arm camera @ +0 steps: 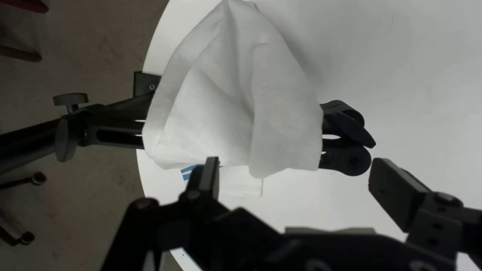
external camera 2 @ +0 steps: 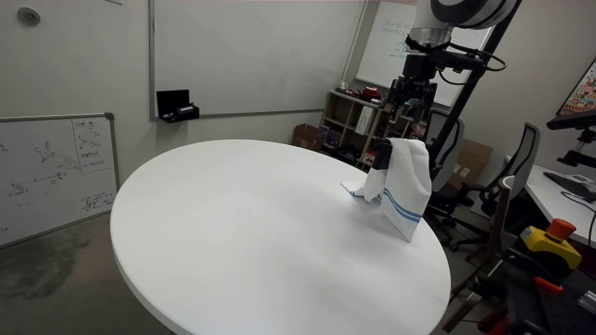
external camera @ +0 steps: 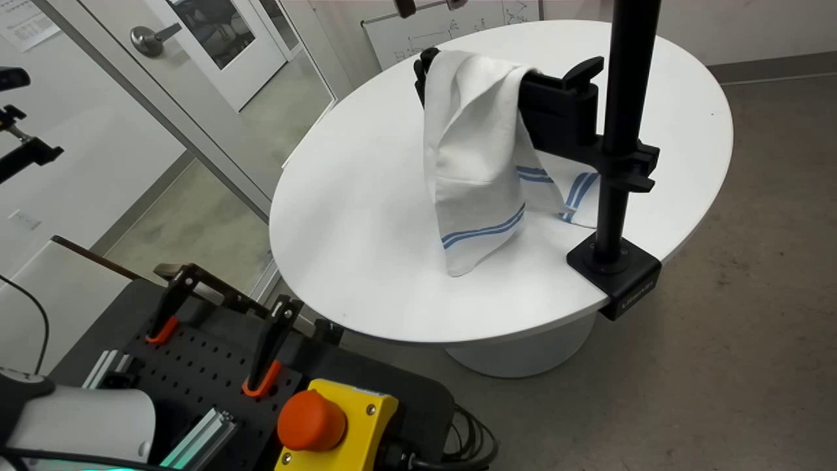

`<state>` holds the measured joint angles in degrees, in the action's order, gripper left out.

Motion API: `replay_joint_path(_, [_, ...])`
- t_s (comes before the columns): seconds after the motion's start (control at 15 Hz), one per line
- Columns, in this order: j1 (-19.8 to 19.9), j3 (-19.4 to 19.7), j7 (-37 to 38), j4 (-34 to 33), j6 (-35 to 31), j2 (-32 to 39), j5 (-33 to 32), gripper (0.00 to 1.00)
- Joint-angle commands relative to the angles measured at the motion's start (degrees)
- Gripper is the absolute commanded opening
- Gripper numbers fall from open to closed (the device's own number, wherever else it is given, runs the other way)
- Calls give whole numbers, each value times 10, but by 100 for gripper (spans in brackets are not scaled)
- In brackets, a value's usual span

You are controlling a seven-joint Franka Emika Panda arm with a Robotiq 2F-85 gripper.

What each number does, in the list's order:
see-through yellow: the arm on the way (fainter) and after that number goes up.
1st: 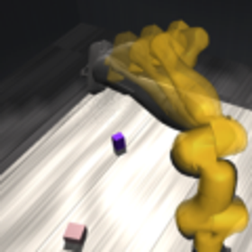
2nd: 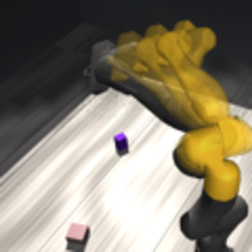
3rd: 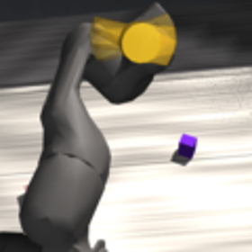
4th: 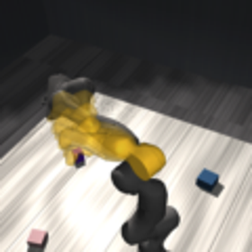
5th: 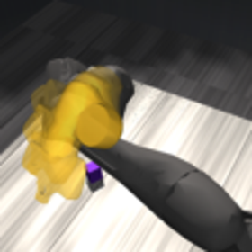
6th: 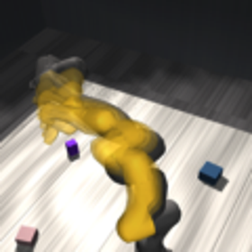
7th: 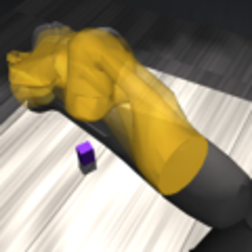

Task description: Pick up the towel and place it on the table

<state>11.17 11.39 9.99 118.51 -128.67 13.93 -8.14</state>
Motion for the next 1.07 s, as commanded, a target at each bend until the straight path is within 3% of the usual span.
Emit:
replay_joint_path(0.0, [-7,5,-4,0,-22,12,-14,100])
replay_joint_path(1.0, [-5,19,5,15,-40,37,-18,100])
